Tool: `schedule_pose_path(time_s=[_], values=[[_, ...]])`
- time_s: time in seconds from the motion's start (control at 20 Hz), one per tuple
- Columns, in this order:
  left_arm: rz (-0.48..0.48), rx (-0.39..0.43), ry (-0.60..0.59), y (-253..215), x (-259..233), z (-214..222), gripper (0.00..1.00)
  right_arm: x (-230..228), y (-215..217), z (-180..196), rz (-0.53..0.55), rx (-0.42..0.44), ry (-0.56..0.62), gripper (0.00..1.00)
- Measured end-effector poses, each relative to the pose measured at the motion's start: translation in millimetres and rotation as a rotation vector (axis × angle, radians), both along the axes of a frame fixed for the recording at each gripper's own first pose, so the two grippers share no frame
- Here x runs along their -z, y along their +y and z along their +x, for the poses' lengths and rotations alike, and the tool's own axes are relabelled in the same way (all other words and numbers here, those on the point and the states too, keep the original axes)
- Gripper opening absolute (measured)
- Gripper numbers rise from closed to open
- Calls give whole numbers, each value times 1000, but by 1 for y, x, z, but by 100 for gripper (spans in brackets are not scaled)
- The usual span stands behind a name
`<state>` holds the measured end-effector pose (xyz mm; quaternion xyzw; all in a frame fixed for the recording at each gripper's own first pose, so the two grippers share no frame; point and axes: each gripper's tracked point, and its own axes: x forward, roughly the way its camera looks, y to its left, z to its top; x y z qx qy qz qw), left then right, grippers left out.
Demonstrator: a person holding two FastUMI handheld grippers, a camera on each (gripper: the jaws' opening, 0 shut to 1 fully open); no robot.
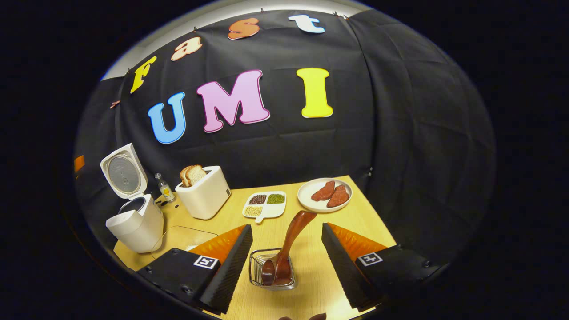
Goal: Close the left gripper, press the button to open the rice cooker; take a wooden spoon from the chopstick holder with the right hand, scoop a spoonful of rice and pour it into the rice cooker, then put the wooden spoon back into the chopstick holder.
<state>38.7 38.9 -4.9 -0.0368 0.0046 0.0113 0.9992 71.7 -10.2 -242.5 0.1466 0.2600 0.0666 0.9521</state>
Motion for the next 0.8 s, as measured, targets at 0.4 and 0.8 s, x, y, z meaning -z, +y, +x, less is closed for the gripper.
schedule_pose_path(time_s=[0.4, 0.8], values=[[35, -108, 59, -20, 9, -14, 98, 80, 30, 23, 180, -97, 182, 80], [24, -197, 85, -31, 20, -36, 98, 74, 36, 33, 260, -90, 143, 12]])
